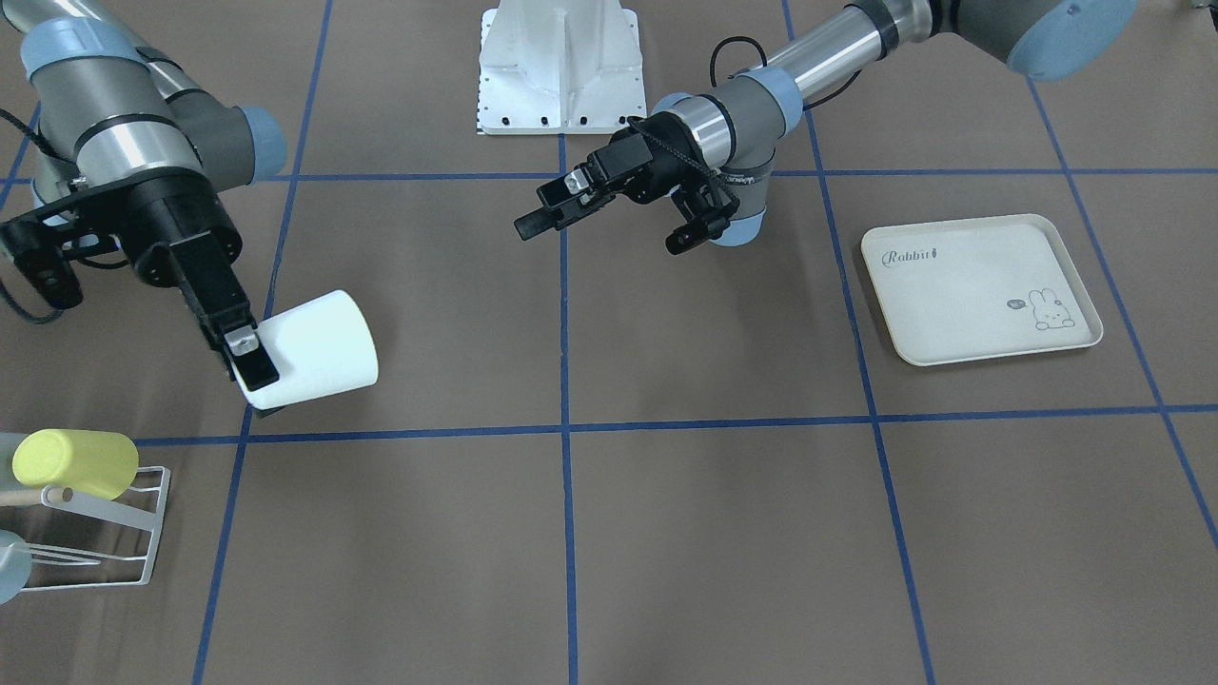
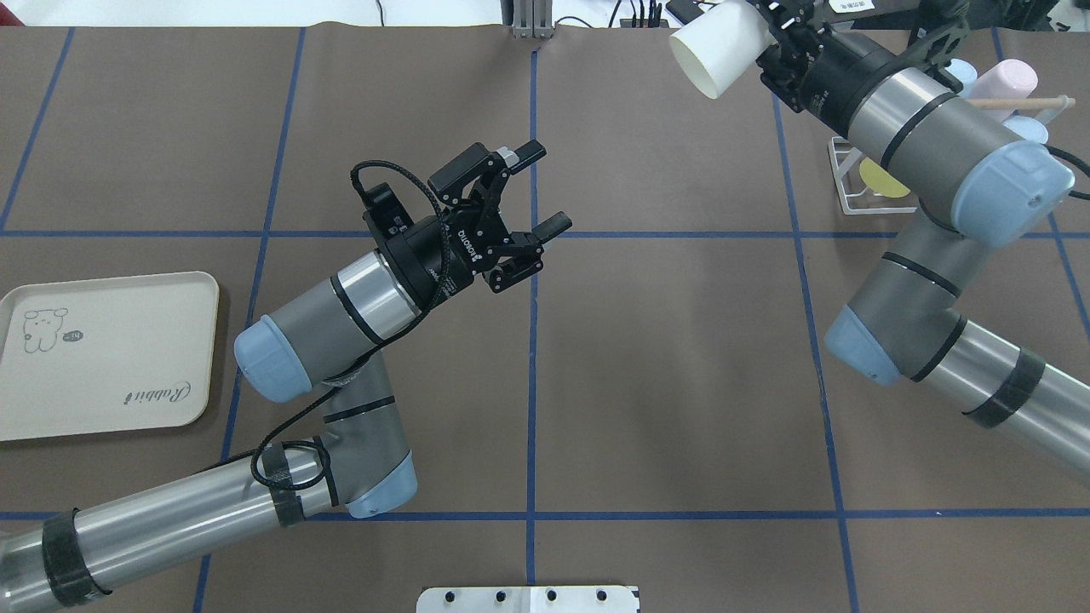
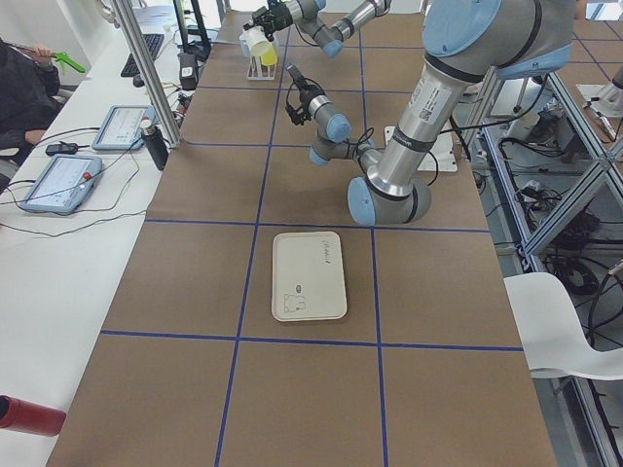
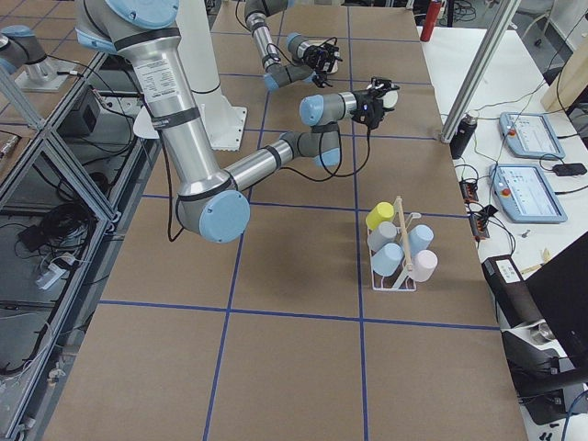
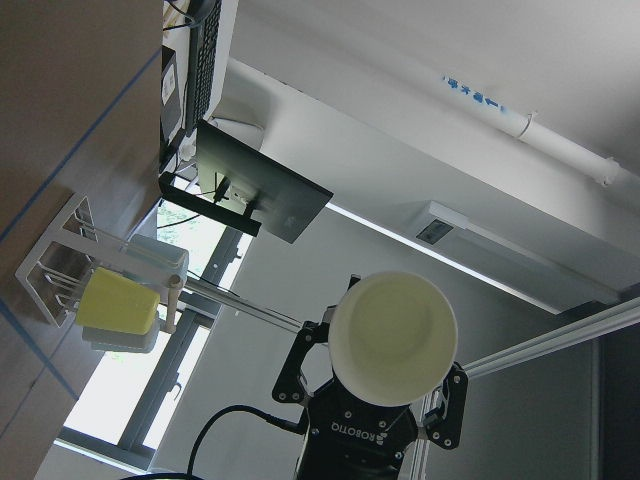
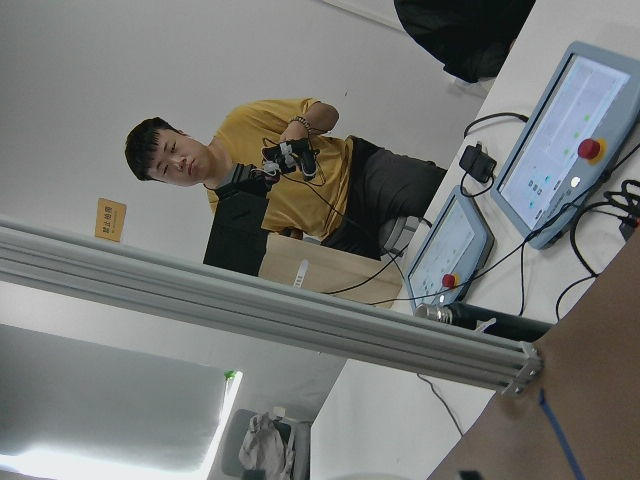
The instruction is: Transfer IKEA cup to right arm and place on rack
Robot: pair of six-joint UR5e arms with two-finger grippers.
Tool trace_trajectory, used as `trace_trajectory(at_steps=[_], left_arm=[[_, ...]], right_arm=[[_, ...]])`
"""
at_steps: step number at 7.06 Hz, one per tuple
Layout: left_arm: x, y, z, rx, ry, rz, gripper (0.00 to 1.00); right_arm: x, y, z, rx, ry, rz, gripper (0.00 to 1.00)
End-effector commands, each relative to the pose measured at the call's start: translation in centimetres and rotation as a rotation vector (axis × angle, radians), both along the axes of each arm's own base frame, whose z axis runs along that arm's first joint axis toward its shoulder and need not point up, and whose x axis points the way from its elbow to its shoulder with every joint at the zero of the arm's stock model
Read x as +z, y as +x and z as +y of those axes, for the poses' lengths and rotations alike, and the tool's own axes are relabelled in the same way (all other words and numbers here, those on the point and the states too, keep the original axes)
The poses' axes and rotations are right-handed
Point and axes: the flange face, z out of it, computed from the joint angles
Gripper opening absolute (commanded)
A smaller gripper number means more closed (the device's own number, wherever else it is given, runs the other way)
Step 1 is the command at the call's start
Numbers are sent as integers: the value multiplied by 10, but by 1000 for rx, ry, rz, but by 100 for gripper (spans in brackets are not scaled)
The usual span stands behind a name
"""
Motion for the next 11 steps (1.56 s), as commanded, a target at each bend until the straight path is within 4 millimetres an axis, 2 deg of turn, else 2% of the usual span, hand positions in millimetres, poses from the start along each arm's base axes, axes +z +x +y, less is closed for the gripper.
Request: trace_trajectory(at_steps=[1, 2, 3, 4, 6, 7, 9, 11], left_arm=[[37, -2, 2, -189, 130, -232, 100], [57, -6, 1, -216, 145, -298, 100], [60, -15, -12, -224, 156, -380, 100], [45, -36, -14, -237, 184, -491, 100], [4, -94, 1, -222, 234, -763, 100], [-7, -114, -2, -197, 241, -839, 100], [9, -142, 7, -201, 300, -989, 100], [16, -148, 8, -205, 299, -1004, 100]], right_arm=[[24, 18, -32, 64, -53, 385, 0], [30, 33, -45, 86, -61, 528, 0], [39, 47, -58, 93, -73, 697, 0], [48, 62, -68, 94, -58, 863, 0], [69, 94, -85, 100, -62, 1054, 0], [88, 99, -91, 90, -71, 1113, 0], [113, 103, -101, 69, -92, 1169, 0], [132, 101, -106, 46, -97, 1215, 0]])
